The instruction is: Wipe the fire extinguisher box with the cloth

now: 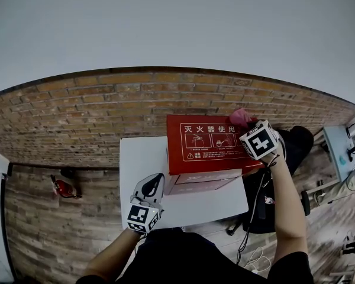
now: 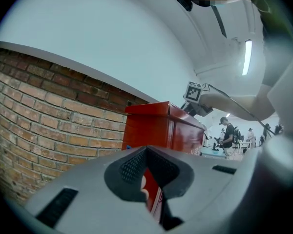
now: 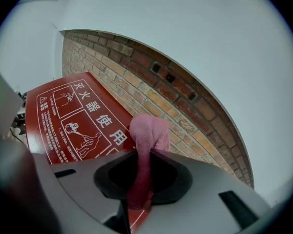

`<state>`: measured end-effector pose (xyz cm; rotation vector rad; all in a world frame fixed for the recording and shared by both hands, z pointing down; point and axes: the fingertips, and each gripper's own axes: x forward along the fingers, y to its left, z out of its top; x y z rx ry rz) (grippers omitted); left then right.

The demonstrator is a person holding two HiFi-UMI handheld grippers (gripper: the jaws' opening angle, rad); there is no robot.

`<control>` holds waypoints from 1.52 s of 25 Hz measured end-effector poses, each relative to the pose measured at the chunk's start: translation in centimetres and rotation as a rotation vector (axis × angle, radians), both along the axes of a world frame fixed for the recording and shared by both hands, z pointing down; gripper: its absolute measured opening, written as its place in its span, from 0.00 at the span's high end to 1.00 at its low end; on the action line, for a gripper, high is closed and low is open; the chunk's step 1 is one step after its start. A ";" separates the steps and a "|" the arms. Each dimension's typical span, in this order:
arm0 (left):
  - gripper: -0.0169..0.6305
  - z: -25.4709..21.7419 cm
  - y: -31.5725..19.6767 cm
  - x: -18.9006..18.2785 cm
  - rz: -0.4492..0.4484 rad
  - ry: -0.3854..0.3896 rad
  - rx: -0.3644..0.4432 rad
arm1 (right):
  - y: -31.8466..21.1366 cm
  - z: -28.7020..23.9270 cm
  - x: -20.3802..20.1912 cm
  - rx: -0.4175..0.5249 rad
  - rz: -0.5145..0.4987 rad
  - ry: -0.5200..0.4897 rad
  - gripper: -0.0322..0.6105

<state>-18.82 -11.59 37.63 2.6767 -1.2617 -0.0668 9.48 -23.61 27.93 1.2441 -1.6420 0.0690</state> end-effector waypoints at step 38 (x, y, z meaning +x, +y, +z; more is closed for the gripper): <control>0.94 1.4 0.1 -3.6 -0.116 -0.006 -0.030 | -0.3 -0.2 -13.6 -0.006 -0.299 0.024 0.84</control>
